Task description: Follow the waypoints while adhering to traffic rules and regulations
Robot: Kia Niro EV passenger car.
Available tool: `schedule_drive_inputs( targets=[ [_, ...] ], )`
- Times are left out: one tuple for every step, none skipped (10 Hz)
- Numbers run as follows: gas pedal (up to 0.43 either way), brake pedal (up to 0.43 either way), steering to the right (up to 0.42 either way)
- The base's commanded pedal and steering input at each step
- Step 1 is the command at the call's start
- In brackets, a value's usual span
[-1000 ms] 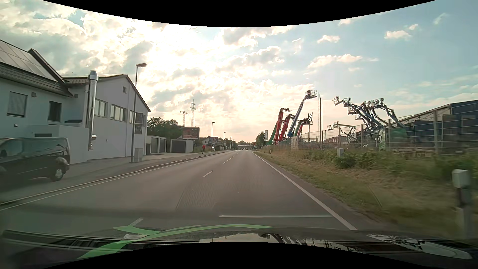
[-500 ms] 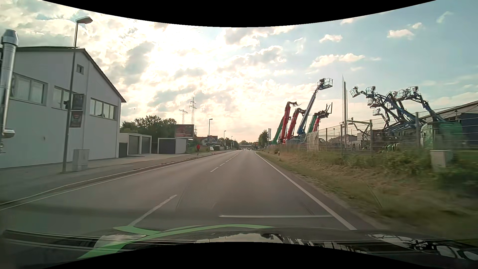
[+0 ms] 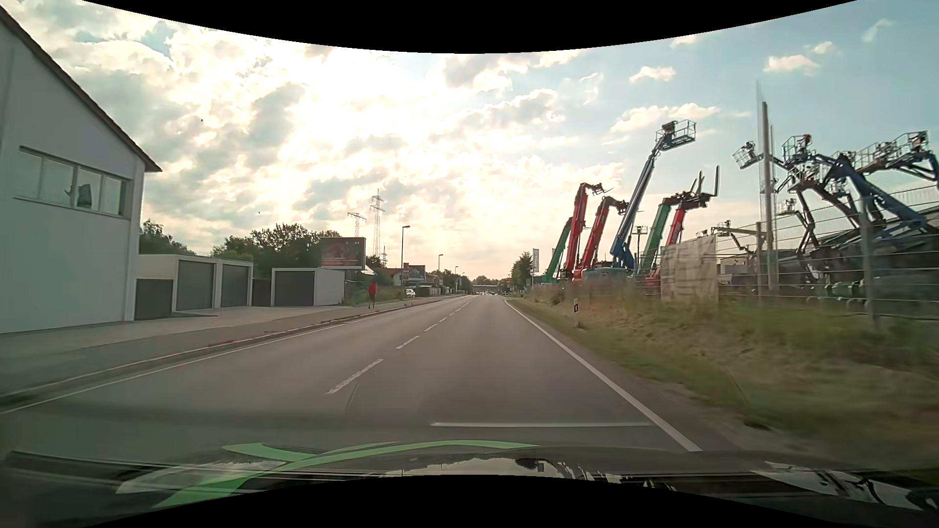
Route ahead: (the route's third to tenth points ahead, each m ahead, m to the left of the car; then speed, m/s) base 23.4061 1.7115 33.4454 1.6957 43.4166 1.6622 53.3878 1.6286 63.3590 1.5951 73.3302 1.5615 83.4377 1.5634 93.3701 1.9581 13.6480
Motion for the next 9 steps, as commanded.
schedule_drive_inputs(
  targets=[
    [0.130,0.000,-0.004],
    [0.130,0.000,-0.004],
    [0.130,0.000,-0.003],
    [0.130,0.000,-0.001],
    [0.130,0.000,-0.001],
    [0.130,0.000,0.000],
    [0.130,0.000,0.000],
    [0.130,0.000,0.000],
    [0.130,0.000,0.000]
  ],
)
